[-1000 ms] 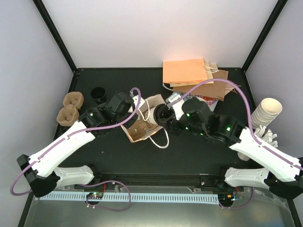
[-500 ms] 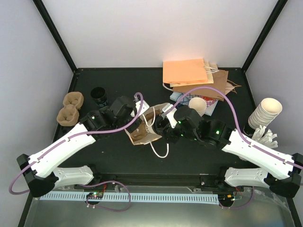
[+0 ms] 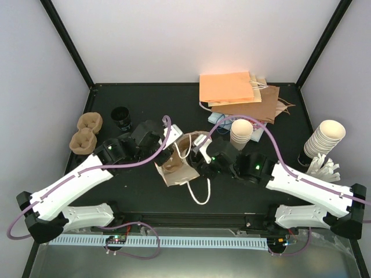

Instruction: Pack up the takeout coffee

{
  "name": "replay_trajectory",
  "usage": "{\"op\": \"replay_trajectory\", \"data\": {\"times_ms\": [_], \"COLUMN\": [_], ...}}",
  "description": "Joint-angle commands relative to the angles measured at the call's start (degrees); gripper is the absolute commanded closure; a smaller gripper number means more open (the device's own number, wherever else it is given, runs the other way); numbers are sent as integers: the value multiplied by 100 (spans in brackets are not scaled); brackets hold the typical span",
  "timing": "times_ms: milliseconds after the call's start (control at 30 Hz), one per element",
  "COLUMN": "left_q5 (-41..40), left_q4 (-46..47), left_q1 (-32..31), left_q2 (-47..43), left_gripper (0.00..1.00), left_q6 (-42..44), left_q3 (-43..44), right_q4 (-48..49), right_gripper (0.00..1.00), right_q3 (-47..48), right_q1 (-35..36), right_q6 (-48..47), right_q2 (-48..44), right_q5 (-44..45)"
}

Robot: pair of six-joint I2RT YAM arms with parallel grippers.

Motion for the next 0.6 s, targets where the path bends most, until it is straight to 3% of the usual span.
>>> {"op": "replay_trajectory", "data": {"times_ms": [0,233,400,567], "left_q5": [71,462,848,1254], "left_q4": [181,-97,-91,-164], "left_q1": [-76,-165,-234,-239], "left_q2": [-176,-174,-265,-464], "left_gripper": [98,97,95,83], "left_q6": [243,510,414,215], "left_q3": [176,386,154,36], "right_q4": [527,1266,1793,2237], "right_gripper": [25,21,21,20], "right_q3": [-414,-1187,-1644,-2005], "right_q1": [432,1295,1680,1940], "right_q6": [-465,-1371,-1808,-2087], "right_q2": [-115,-126,-114,-4], "right_q5": [835,1881,2010,2221]}}
